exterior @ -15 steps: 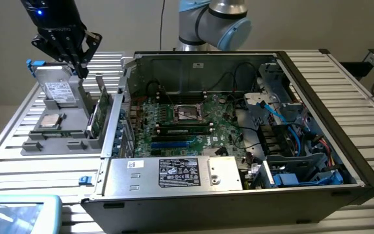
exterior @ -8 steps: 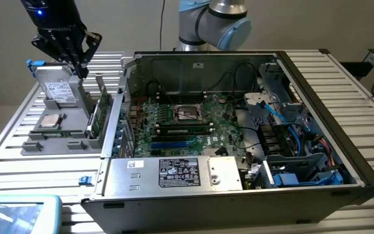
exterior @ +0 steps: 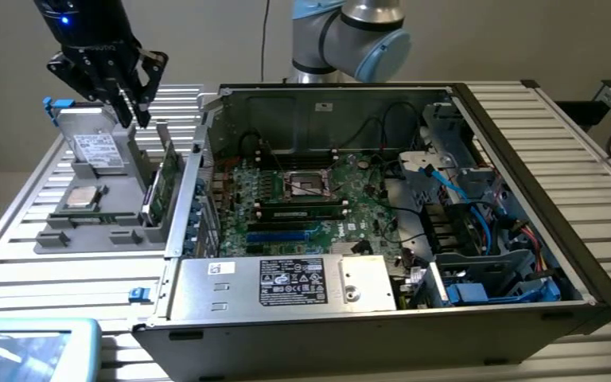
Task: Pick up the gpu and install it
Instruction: 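Pick up the gpu and move the gpu toward the slot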
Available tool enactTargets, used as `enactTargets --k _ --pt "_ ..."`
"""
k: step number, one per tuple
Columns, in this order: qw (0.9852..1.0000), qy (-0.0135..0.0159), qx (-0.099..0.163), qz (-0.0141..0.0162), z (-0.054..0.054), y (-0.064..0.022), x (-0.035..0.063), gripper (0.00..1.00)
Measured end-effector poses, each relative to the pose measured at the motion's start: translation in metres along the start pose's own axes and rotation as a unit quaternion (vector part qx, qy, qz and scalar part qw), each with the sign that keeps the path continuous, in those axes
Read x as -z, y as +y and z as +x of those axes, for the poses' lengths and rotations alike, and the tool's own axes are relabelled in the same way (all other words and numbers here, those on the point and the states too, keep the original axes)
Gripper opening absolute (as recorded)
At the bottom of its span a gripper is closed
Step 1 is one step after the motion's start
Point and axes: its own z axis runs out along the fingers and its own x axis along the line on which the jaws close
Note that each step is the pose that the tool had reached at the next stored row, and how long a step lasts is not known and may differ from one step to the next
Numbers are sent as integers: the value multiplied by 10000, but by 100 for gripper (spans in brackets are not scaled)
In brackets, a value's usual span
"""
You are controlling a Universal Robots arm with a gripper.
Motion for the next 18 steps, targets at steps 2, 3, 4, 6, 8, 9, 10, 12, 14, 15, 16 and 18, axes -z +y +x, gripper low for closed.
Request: enactTargets --k 2,3,4,6,8,9,10,12,14,15,16,18 --pt "10000 0 0 0 0 0 0 37" --pt "10000 0 0 0 2 0 -2 37" --pt "10000 -1 -1 -2 7 -1 -13 44" --pt "10000 1 -1 -30 26 -5 -37 44" --pt "10000 3 -1 -60 49 -10 -65 44" --pt "10000 4 -1 -74 62 -13 -79 44" --pt "10000 5 -2 -89 76 -16 -92 44" --pt "9999 7 -6 -124 82 -33 -114 44" --pt "9998 11 -20 -178 81 -54 -134 44" --pt "9998 12 -25 -207 80 -65 -145 44" --pt "9997 14 -27 -242 80 -73 -154 44" --pt "9995 18 -29 -302 84 -90 -175 44"
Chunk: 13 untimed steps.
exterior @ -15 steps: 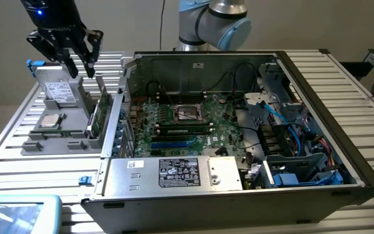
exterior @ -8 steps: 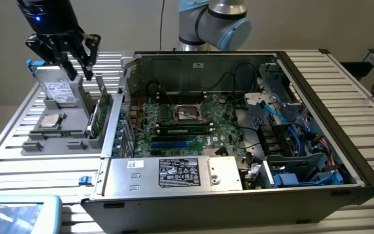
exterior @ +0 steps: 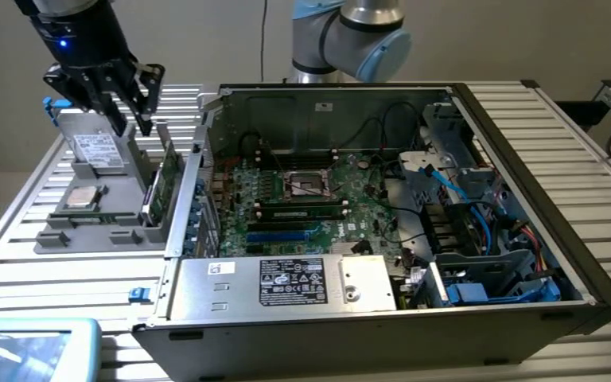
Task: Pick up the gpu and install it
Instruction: 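Pick up the gpu and move the gpu toward the slot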
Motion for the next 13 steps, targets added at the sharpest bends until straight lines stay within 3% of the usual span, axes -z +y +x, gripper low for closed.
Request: enactTargets --k 2,10,12,13 --pt "10000 1 0 -18 5 -38 -31 44" --pt "10000 1 -1 -18 6 -79 -172 44" --pt "10000 0 0 10 6 -83 -194 44" --pt "10000 -4 1 64 5 -83 -196 44"
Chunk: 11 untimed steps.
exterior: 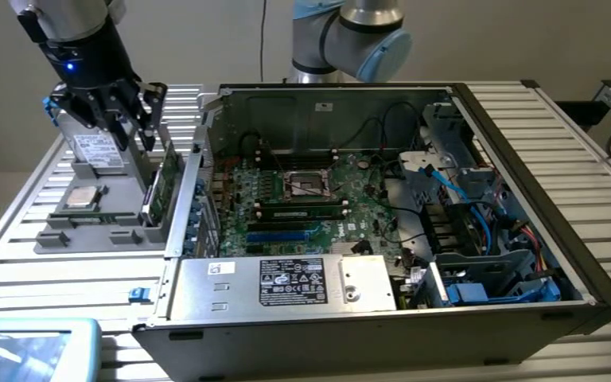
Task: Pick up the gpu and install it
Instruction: 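Pick up the gpu and move the gpu toward the slot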
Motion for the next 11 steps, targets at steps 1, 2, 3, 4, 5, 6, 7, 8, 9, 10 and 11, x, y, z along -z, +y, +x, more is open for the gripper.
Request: enactTargets --k 1,2,3,4,5,6,7,8,9,10,11 --pt "10000 -5 1 52 0 -1 -4 44" --pt "9999 -7 1 103 1 -1 -8 44" --pt "9999 -11 2 155 1 0 -12 44" --pt "9998 -13 3 193 2 5 -21 44" --pt "9998 -14 4 205 3 10 -38 44" --pt "9998 -15 4 205 3 11 -59 44" --pt "9998 -14 4 206 3 14 -77 44" --pt "9998 -14 3 206 4 16 -95 44" --pt "9998 -14 4 206 3 17 -113 44" --pt "9998 -14 4 206 -1 19 -132 44" --pt "9998 -13 4 207 -4 23 -149 44"
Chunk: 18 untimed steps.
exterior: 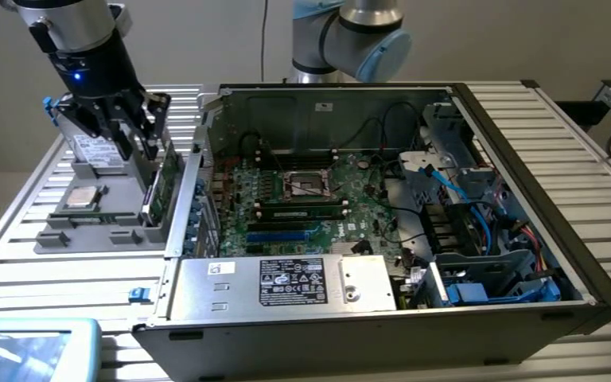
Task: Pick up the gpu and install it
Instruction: 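Pick up the gpu and move the gpu toward the slot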
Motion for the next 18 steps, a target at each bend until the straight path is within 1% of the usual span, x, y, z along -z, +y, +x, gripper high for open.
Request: enactTargets --k 4,7,10,12,14,16,18 --pt "10000 -2 0 -3 -5 4 -75 44" --pt "10000 -6 0 -17 -3 1 -122 44" --pt "10000 -23 2 -41 -3 -3 -152 44" --pt "10000 -39 4 -64 -3 -5 -176 44" --pt "9999 -47 6 -90 0 -8 -202 44" --pt "9999 -52 8 -105 4 -15 -235 44" --pt "9999 -57 10 -112 5 -26 -268 44"
